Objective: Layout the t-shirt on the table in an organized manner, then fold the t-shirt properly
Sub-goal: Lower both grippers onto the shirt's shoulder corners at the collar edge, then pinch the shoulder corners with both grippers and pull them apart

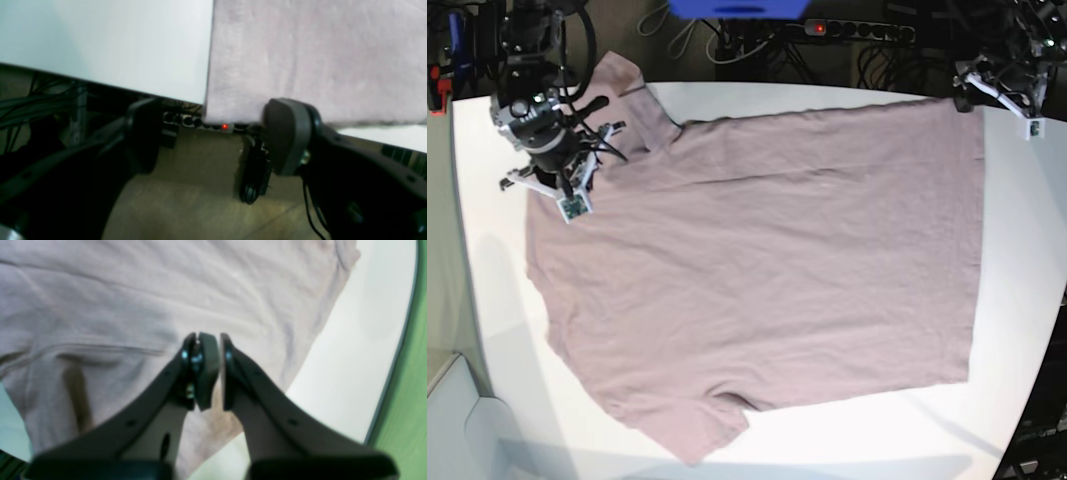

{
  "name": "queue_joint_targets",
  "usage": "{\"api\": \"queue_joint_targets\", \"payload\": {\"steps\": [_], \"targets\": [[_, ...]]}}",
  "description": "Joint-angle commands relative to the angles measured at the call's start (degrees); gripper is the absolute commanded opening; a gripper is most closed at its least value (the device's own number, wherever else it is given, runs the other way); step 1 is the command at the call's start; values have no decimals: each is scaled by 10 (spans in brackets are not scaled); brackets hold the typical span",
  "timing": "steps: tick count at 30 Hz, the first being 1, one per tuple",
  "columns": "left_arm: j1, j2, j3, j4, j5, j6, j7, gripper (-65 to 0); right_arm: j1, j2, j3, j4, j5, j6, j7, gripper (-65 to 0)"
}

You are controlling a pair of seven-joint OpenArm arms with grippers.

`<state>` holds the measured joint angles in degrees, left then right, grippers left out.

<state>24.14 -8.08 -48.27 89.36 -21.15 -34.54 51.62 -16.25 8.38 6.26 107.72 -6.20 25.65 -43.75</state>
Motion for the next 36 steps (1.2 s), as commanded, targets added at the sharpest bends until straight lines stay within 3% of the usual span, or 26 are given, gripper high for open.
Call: {"api": "queue_joint_targets", "payload": {"steps": [1, 5, 12, 17, 32, 36], "targets": [[5, -1, 2, 2, 18, 0, 16, -179, 2, 4, 2, 10, 2, 1, 10, -606], [4, -1, 2, 2, 18, -5, 15, -235, 1, 3, 2, 10, 2, 1, 10, -606], [-11, -1, 1, 1, 18, -1, 20, -511, -1, 3, 3, 10, 2, 1, 7, -606], [-19, -1, 0, 0, 18, -1, 20, -646, -11, 3, 3, 12, 2, 1, 11, -606], [-41, 0, -2, 1, 18, -1, 17, -645, -40, 1, 3, 27, 2, 1, 6, -592], [-60, 1, -19, 0, 18, -1, 21, -645, -56, 1, 3, 42, 2, 2, 6, -466]]}}
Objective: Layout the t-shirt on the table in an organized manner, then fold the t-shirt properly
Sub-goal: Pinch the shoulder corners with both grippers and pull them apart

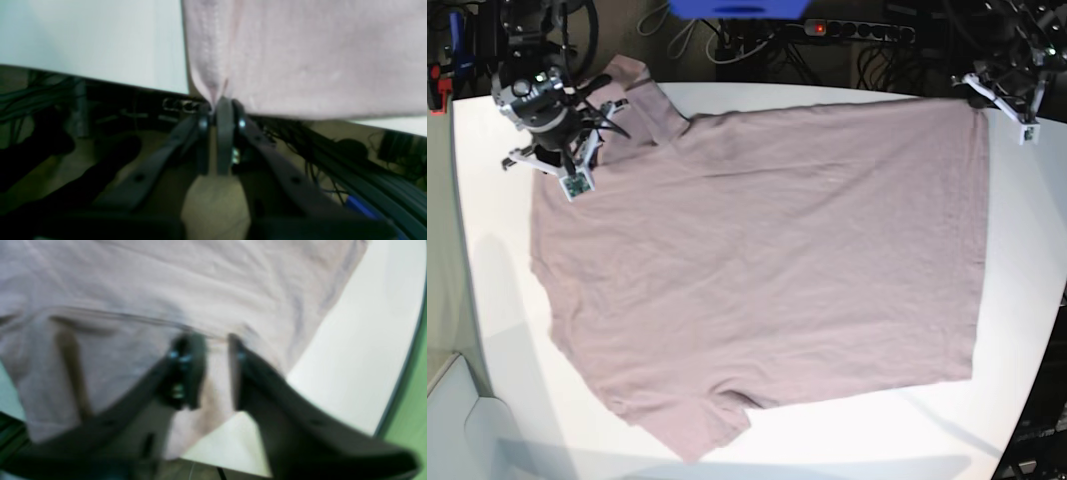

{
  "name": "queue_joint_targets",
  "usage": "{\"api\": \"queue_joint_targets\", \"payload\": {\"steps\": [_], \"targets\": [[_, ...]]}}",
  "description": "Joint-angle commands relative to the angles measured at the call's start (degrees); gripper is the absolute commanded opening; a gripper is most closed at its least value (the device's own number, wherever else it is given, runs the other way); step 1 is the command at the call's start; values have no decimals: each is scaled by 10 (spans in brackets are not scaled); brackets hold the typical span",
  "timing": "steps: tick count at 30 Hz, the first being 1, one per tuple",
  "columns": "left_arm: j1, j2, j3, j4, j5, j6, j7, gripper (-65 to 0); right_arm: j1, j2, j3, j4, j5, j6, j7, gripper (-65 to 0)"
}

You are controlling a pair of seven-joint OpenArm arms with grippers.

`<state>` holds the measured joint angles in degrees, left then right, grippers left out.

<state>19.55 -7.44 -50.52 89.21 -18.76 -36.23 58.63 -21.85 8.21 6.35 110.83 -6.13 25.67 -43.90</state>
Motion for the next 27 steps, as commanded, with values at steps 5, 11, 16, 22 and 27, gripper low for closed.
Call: {"api": "queue_joint_targets", "payload": {"steps": [5, 11, 16, 22, 27], "targets": [[-22, -6, -2, 2, -6, 15, -50, -645, -32, 3, 2, 28, 1, 1, 8, -279], [-27, -7, -2, 2, -6, 15, -50, -645, -80, 3, 0, 29, 1, 1, 8, -215], [-34, -7, -2, 0, -6, 15, -50, -645, -111, -8, 1, 29, 1, 1, 10, -215], [-34, -7, -1, 1, -6, 15, -50, -645, -119, -9, -2, 22, 1, 2, 11, -250], [-34, -7, -1, 2, -6, 15, -50, -645, -116, -9, -2, 14, 1, 2, 11, -261]]}}
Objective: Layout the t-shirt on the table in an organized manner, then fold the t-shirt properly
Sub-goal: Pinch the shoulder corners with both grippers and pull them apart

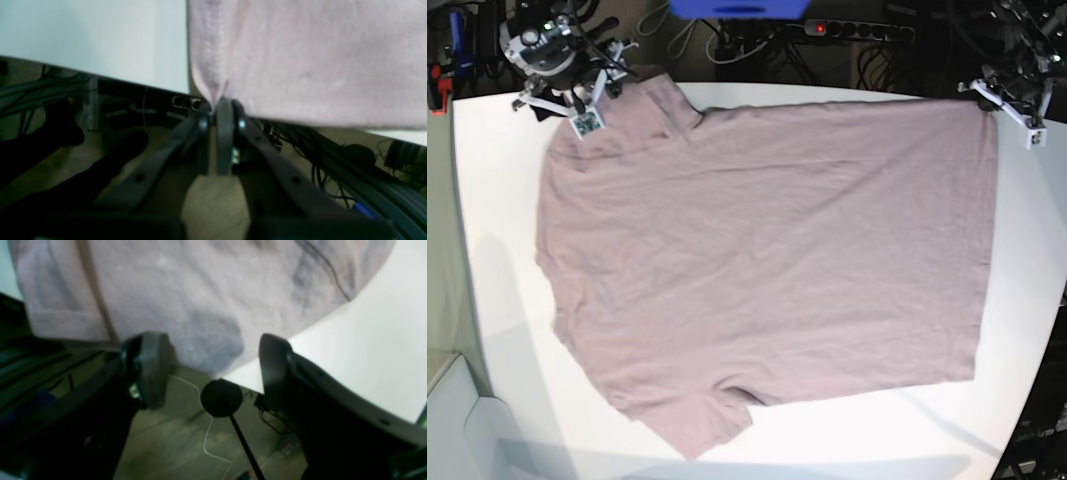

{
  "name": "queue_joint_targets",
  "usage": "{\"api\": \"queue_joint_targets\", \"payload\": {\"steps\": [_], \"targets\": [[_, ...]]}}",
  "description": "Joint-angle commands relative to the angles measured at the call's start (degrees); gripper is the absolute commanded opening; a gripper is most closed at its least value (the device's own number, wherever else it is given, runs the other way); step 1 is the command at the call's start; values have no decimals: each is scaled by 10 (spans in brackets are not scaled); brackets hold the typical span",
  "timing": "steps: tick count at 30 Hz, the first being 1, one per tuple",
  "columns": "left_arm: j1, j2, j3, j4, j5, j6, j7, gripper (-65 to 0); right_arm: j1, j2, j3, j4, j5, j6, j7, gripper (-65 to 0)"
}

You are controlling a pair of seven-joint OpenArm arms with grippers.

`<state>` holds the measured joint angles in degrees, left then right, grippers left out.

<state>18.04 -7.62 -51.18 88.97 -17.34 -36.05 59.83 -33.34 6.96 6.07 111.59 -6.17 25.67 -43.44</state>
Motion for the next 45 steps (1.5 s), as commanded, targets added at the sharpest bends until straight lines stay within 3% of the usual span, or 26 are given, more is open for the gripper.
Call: {"api": "queue_joint_targets", "payload": {"steps": [1, 14, 16, 19, 24, 25, 45], "targets": [[-19, -5, 6, 4, -20, 14, -62, -645, -1, 4, 1, 2, 2, 2, 7, -261], [-19, -5, 5, 4, -20, 14, -62, -645, 17, 4, 0, -68, 2, 5, 6, -263], [-19, -5, 5, 4, -20, 14, -62, -645, 17, 4, 0, -73, 2, 31, 6, -276], [-18, -5, 5, 4, -20, 14, -62, -645, 17, 4, 1, -73, 2, 88, 3, -374], [-18, -5, 4, 4, -20, 14, -62, -645, 17, 4, 3, -70, 1, 90, 3, -640], [-18, -5, 4, 4, -20, 14, -62, -645, 17, 4, 3, -69, 0, 90, 3, -650], [-56, -13, 4, 80, -21, 14, -45, -645, 30, 4, 5, 34, 1, 91, 2, -650]]}}
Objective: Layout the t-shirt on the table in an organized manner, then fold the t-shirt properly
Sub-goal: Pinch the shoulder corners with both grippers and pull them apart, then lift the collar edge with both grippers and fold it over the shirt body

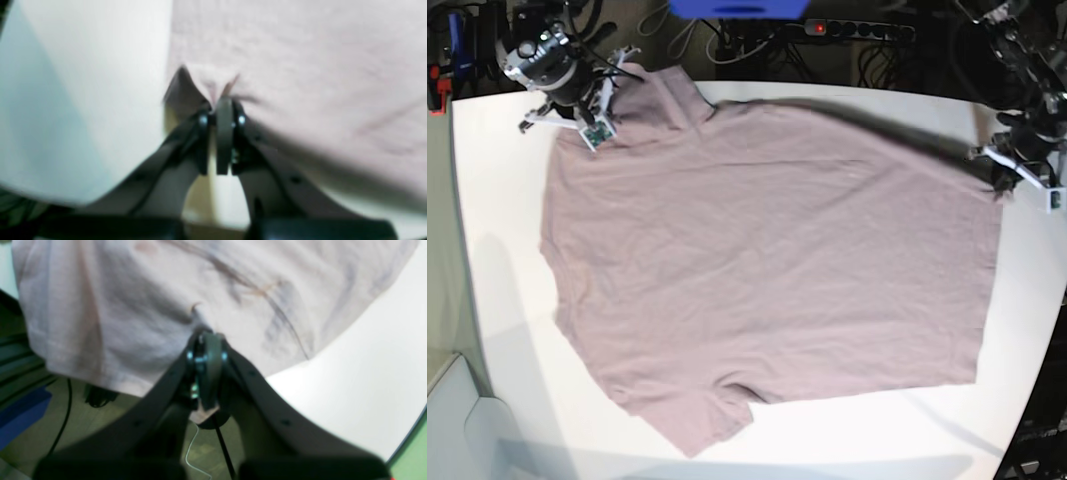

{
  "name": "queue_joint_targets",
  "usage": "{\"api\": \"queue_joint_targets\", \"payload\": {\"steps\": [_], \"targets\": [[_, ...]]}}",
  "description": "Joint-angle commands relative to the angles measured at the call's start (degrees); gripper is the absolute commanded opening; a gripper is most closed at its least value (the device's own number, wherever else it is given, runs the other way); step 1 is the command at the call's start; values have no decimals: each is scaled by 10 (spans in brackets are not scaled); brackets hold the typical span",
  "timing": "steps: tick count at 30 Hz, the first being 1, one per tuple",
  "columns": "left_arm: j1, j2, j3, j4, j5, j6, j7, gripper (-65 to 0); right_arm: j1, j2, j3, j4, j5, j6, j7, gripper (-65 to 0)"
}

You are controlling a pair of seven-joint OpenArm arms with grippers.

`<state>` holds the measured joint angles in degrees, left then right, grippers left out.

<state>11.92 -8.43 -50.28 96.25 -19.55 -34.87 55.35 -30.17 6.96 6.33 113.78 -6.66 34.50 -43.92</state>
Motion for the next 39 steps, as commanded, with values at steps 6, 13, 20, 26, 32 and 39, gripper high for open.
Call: {"api": "queue_joint_targets", "payload": {"steps": [6, 13, 20, 26, 32, 39], "targets": [[-15, -5, -6, 22, 2, 2, 18, -645, -2, 3, -1, 15, 5, 3, 7, -650], [-19, -19, -26, 14, 2, 2, 21, -645, 14, 3, 0, 15, 5, 6, 7, -650], [-35, -21, -37, 14, 2, 2, 21, -645, 43, 3, 0, 19, 5, 6, 7, -650], [-40, -21, -37, 14, 2, 2, 21, -645, 58, 3, 1, 19, 5, 6, 7, -650], [-59, -21, -33, -8, 3, 2, 18, -645, 77, 4, 2, 19, 5, 6, 7, -650], [-84, -21, -33, -61, 3, 2, 21, -645, 99, 6, 3, 19, 4, 6, 7, -650]]}}
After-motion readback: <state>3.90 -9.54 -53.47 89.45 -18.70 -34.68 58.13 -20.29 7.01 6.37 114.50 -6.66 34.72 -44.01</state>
